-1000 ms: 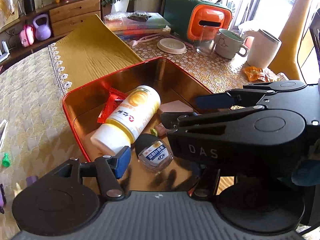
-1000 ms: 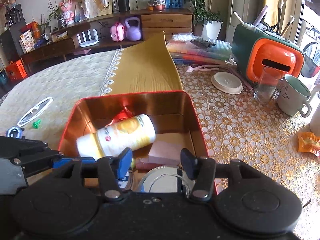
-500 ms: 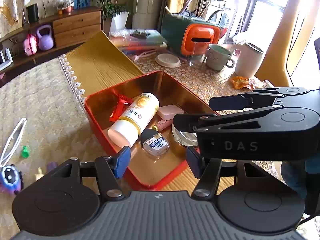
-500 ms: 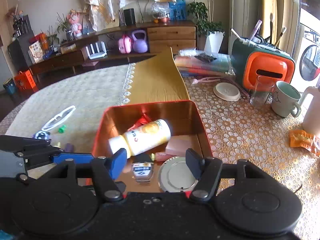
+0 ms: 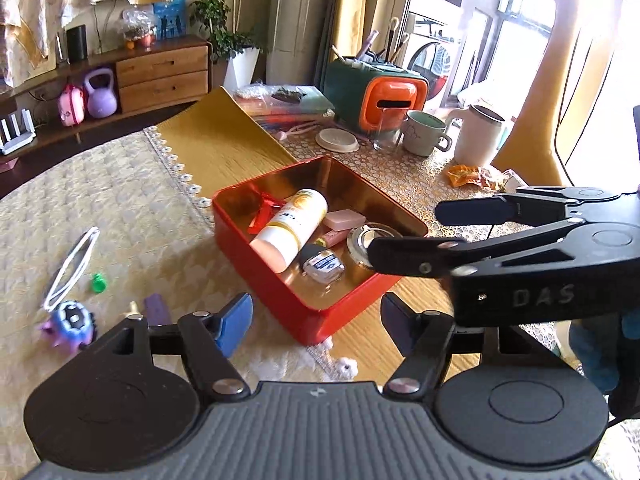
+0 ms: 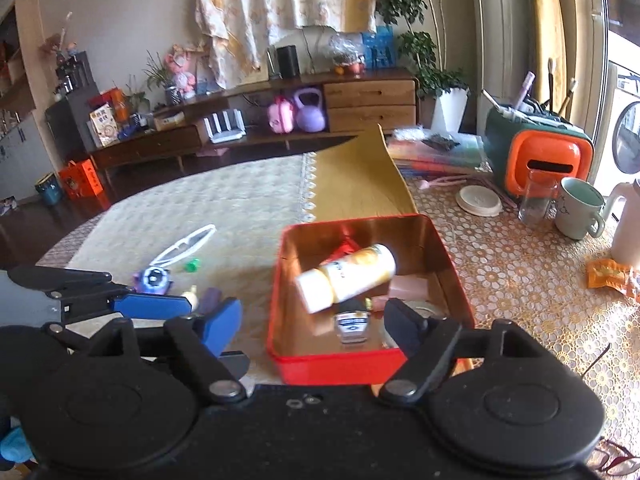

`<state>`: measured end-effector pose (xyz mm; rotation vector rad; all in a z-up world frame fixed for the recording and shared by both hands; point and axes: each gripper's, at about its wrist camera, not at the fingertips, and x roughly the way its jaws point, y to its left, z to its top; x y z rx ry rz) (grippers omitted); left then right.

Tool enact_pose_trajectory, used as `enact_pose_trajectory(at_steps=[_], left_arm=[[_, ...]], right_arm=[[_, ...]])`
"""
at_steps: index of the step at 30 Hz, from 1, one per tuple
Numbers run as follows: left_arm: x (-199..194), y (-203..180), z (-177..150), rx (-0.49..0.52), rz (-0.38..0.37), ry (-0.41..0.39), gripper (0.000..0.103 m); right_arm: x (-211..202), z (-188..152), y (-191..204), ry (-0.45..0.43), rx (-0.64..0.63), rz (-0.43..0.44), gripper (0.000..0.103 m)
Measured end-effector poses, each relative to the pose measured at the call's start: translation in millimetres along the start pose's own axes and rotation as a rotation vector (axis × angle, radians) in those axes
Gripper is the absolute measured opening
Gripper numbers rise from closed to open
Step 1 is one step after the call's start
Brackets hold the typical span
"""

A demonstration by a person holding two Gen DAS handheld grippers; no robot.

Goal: Organize rigid objects
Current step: 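Withdraw both tools from the box back over the table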

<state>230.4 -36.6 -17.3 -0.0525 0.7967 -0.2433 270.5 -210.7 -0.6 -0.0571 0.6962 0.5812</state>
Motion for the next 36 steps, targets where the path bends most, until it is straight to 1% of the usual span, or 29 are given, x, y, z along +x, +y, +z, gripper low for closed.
enact_pose_trajectory(at_steps=[2,4,6,10,11,12,13,14,17,20,22,29,36], left_arm=[[-10,6,-5,-0.002,0.008,-0.008,0.071],[-18,12,-10,-0.005,0.021,-0.014,0.072],[-27,21,-16,-0.015,0.027,-0.023,0.075],[-42,37,-26,-0.037,0.038,-0.037,0.076],[-46,42,-28,-0.042,0.045,-0.041,0.076],[-49,46,-30,-0.047,0.053,-0.043,0.078],[-52,51,-33,-0.052,0.061,-0.046,0.082],[-55,56,-36,-0.057,0.073,-0.050,0.084],[-62,70,-46,-0.072,0.113,-0.057,0.084],[-64,87,-52,-0.105,0.156,-0.052,0.084],[-65,97,-56,-0.124,0.172,-0.057,0.084],[-64,130,-60,-0.166,0.255,-0.081,0.084],[-49,157,-62,-0.212,0.276,-0.082,0.084]], right_arm=[[-5,-1,7,-0.011,-0.001,0.008,0.083],[-9,-3,13,-0.020,-0.003,0.012,0.087],[-12,-5,20,-0.024,-0.011,0.022,0.089],[-13,-10,33,-0.028,-0.034,0.035,0.091],[-14,-11,36,-0.025,-0.033,0.043,0.092],[-13,-13,39,-0.024,-0.033,0.047,0.095],[-12,-14,41,-0.024,-0.034,0.046,0.096],[-11,-17,45,-0.022,-0.039,0.044,0.097],[-6,-23,52,-0.009,-0.047,0.057,0.098],[-2,-28,62,0.001,-0.064,0.077,0.100],[0,-31,68,0.005,-0.074,0.087,0.101],[17,-34,86,0.018,-0.089,0.103,0.102],[39,-38,105,0.044,-0.143,0.126,0.102]])
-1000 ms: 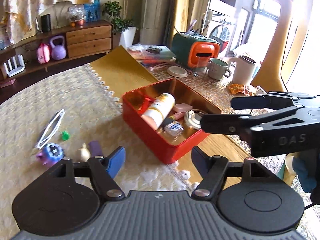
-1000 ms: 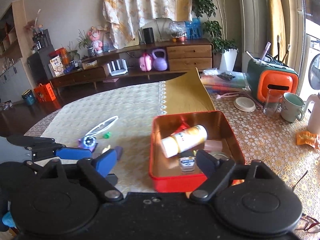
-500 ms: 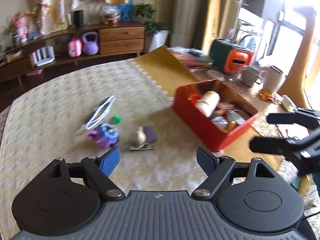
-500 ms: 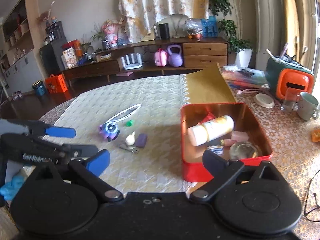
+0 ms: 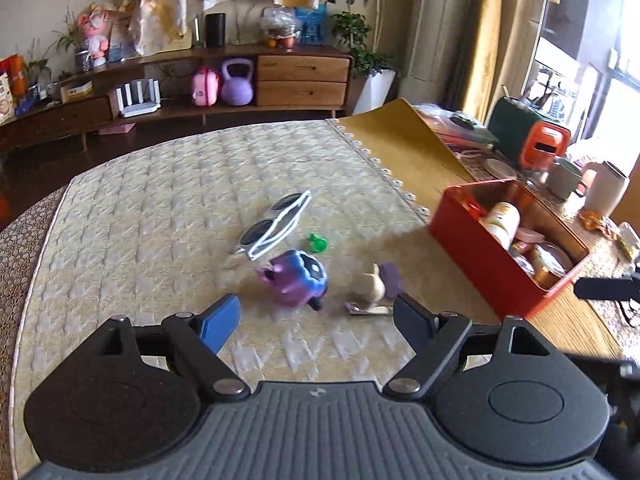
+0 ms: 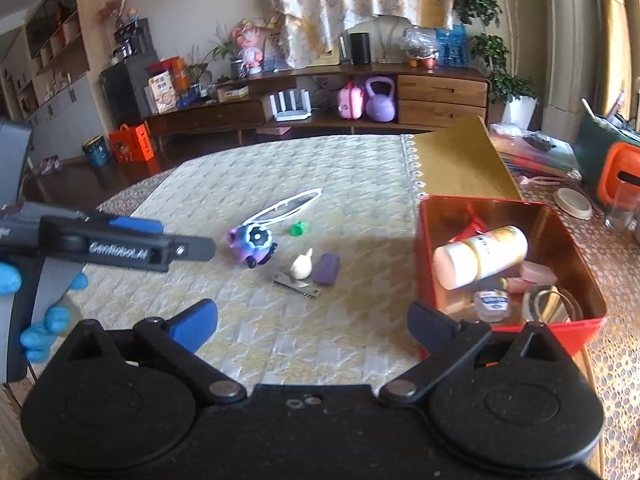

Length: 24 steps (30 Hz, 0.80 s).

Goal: Organize rigid objects
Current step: 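Withdraw both tools from the box back over the table, then grasp the purple grape toy with the left tool while the right tool grasps the cream figurine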

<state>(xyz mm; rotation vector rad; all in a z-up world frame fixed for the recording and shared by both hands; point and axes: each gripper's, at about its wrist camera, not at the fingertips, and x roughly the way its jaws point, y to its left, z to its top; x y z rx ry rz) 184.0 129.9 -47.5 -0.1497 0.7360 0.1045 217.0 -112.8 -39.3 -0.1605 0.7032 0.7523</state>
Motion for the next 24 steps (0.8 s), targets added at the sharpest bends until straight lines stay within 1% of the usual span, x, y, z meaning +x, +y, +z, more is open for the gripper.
enact_pose_trajectory(at_steps=[6,11,14,18,22,24], left_arm=[[24,6,2,-0.006,0.018,0.009,0.084],[42,7,3,0.016,0.033,0.014,0.084],[54,9,5,0.008,0.031,0.022,0.084],[69,14,7,-0.010,0.020,0.030,0.084],[82,16,10,-0.021,0.021,0.041,0.084],[89,16,10,-0.032,0.018,0.049,0.084]], right_arm=[[22,-3,11,0.019,-0.054,0.011,0.100],[37,1,14,0.019,-0.086,0.015,0.097],[48,7,15,0.027,-0.112,0.015,0.092],[66,13,15,0.048,-0.133,0.029,0.081],[83,17,15,0.058,-0.159,0.030,0.076],[90,19,15,0.061,-0.159,0.032,0.075]])
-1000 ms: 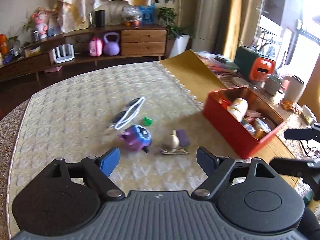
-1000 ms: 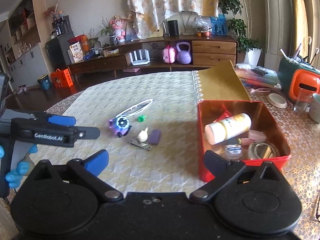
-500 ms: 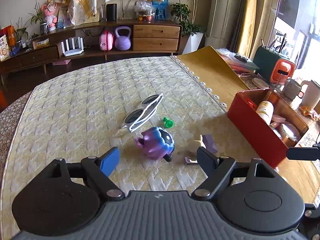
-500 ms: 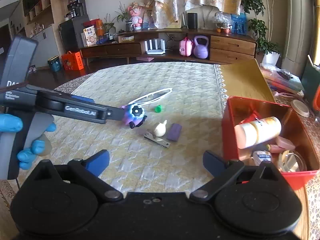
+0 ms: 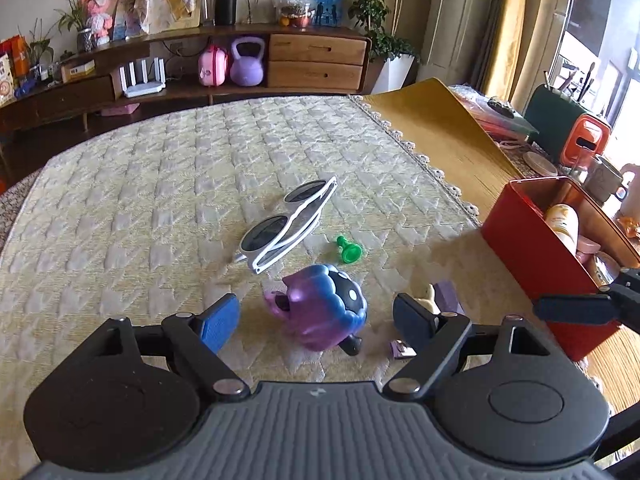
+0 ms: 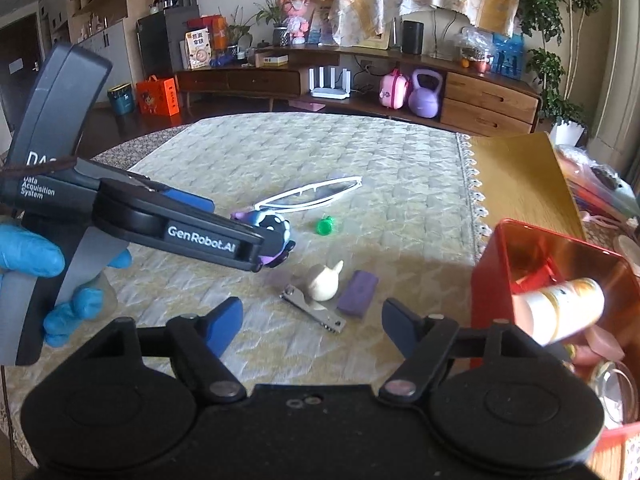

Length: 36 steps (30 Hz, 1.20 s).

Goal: Organize rigid objects
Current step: 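Grasp the purple grape toy with the left tool while the right tool grasps the cream figurine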

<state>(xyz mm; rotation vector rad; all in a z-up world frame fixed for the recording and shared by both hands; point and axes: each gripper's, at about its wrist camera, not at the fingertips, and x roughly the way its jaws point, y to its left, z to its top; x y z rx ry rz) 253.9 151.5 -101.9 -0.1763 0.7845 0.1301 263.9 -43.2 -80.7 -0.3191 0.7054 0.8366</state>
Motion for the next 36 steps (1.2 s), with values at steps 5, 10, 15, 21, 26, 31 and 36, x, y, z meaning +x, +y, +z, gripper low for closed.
enact_pose_trajectory(at_steps=[5,10,15,21,26,31,36], left_arm=[[12,-1,0,-0.004,0.002,0.002,0.084],[20,3,2,-0.031,-0.009,0.001,0.084],[26,4,1,-0.033,-0.022,0.010,0.084],[30,5,-1,-0.034,-0.032,0.011,0.077],[32,6,-3,-0.039,-0.040,0.024,0.064],[31,6,-1,-0.043,-0.047,0.025,0.057],[30,4,-2,-0.034,-0.041,0.028,0.057]], right_arm=[[15,4,-2,0.004,0.003,0.008,0.067],[29,5,0,0.018,-0.008,0.011,0.056],[41,7,1,0.025,-0.013,0.006,0.046],[50,9,2,0.031,-0.022,-0.001,0.038],[54,8,4,0.030,-0.026,-0.009,0.034],[55,9,2,0.025,-0.015,-0.026,0.025],[53,8,4,0.015,-0.023,-0.056,0.023]])
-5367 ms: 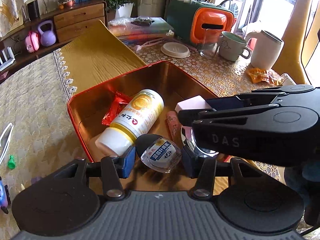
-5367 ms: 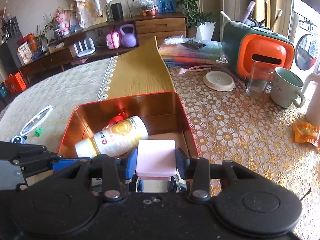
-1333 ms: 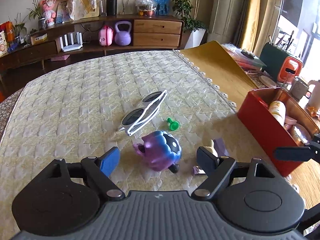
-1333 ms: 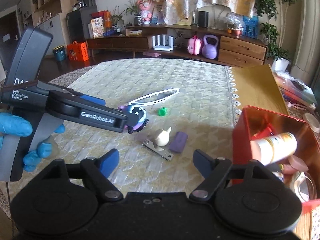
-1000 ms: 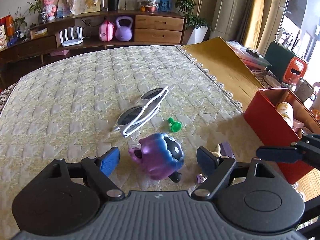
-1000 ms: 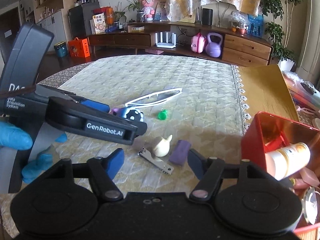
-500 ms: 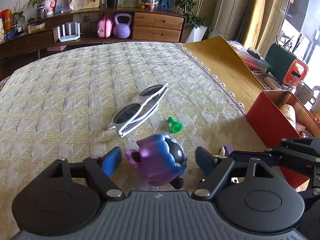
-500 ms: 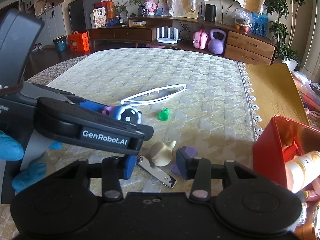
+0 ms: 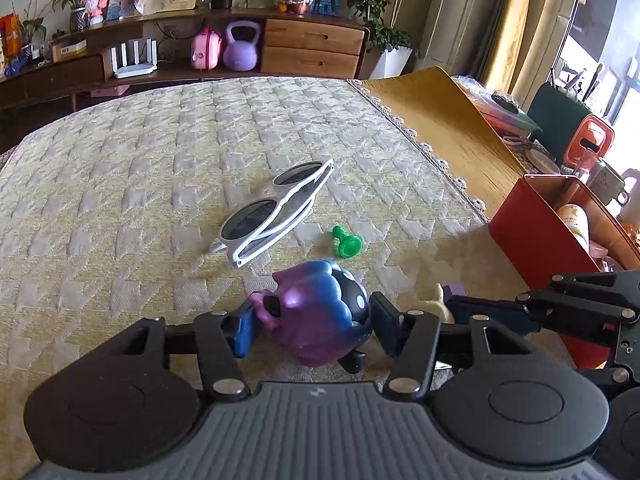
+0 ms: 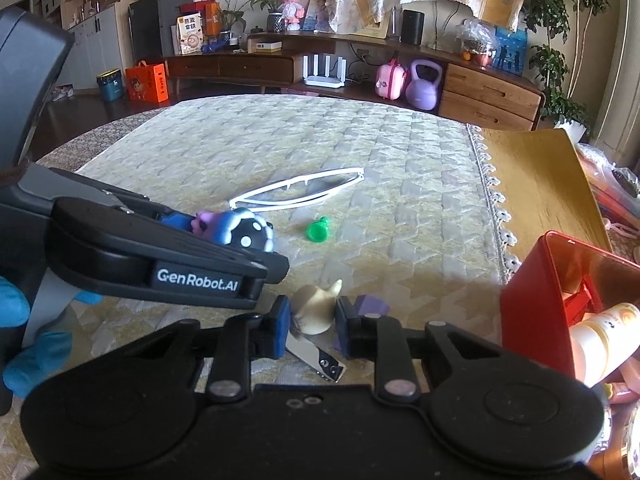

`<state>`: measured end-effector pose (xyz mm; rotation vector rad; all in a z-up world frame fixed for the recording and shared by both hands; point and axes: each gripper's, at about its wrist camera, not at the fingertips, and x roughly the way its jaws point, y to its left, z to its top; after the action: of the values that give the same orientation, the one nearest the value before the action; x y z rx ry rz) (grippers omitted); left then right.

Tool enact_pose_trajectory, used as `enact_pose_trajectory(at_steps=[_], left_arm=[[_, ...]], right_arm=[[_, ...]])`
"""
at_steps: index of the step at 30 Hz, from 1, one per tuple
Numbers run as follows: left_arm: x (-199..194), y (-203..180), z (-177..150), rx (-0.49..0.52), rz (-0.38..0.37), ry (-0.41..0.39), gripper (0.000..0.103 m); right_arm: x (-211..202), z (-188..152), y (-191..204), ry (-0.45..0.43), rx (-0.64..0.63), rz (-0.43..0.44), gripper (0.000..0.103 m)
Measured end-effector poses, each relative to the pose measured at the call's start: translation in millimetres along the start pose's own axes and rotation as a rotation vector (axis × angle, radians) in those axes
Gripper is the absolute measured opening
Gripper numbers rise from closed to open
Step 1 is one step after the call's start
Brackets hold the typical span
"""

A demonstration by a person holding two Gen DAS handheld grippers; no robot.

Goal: Organize rigid objects
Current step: 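Grasp the purple grape toy with the left tool while the right tool grasps the cream figurine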

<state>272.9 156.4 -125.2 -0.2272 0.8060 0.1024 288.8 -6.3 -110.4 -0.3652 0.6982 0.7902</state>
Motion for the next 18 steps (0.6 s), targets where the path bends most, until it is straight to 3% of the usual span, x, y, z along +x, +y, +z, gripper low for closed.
enact_pose_trajectory(at_steps=[18], left_arm=[[-33,-4,0,0.001,0.010,-0.004,0.055]], right_arm=[[-54,-5,-3,-0.075,0.053,0.004,0.023]])
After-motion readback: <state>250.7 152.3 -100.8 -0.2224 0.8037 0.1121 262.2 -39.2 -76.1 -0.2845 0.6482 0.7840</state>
